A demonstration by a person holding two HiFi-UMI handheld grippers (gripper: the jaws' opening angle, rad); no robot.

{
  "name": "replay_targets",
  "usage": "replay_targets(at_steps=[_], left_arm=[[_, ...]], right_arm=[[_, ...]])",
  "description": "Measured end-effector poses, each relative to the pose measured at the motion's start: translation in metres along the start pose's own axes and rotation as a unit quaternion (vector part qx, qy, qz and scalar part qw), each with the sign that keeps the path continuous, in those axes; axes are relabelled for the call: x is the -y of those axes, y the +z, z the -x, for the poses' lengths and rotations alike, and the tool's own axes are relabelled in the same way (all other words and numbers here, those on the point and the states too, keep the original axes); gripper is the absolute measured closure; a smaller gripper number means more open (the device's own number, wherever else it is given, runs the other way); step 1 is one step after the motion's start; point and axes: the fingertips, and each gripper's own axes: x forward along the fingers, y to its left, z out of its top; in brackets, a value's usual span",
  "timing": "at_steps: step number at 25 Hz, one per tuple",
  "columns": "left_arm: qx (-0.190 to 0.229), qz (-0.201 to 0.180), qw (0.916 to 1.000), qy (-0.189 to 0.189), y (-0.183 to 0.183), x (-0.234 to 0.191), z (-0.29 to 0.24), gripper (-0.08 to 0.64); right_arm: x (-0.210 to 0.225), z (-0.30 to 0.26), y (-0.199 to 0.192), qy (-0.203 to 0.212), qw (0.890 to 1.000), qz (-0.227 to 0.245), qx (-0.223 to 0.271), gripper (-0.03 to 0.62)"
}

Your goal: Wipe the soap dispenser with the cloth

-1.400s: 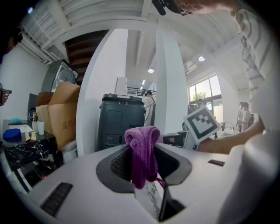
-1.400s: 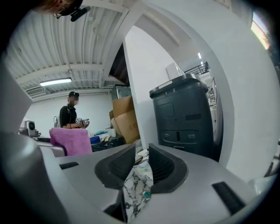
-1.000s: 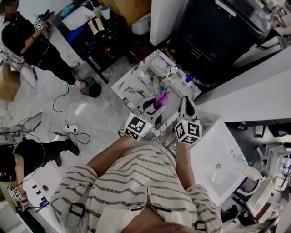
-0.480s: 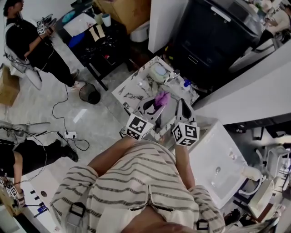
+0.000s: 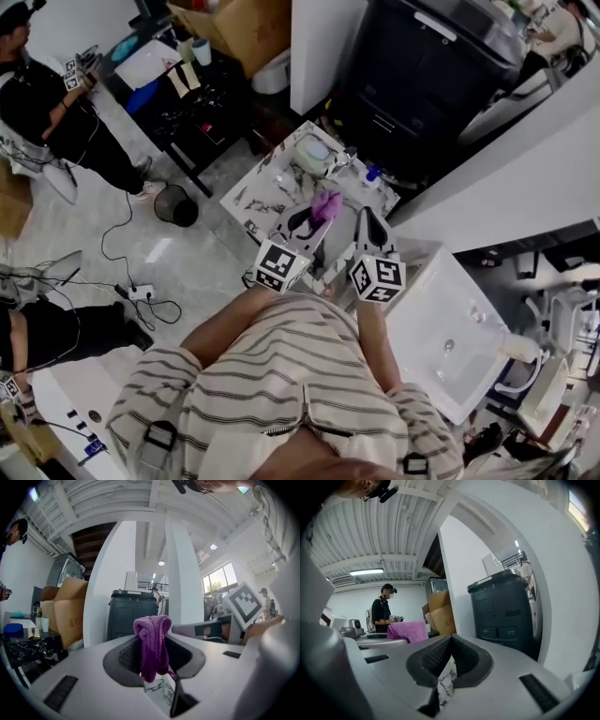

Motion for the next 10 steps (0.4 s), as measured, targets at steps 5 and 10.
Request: replay_targets(at_steps=[5, 10], left_arm=[[-0.001, 0.002, 1.0000, 0.002, 0.000, -0.005, -0.007, 0.440], [0.000, 0.004, 1.0000, 0.008, -0.004, -0.011, -0.012, 0.440]], right_arm=[[0.008, -0.002, 0.000, -0.005, 1.000, -0.005, -0.001, 0.595], [0.012, -0.006, -0.001, -0.003, 1.000, -0.005, 0.000, 0.595]])
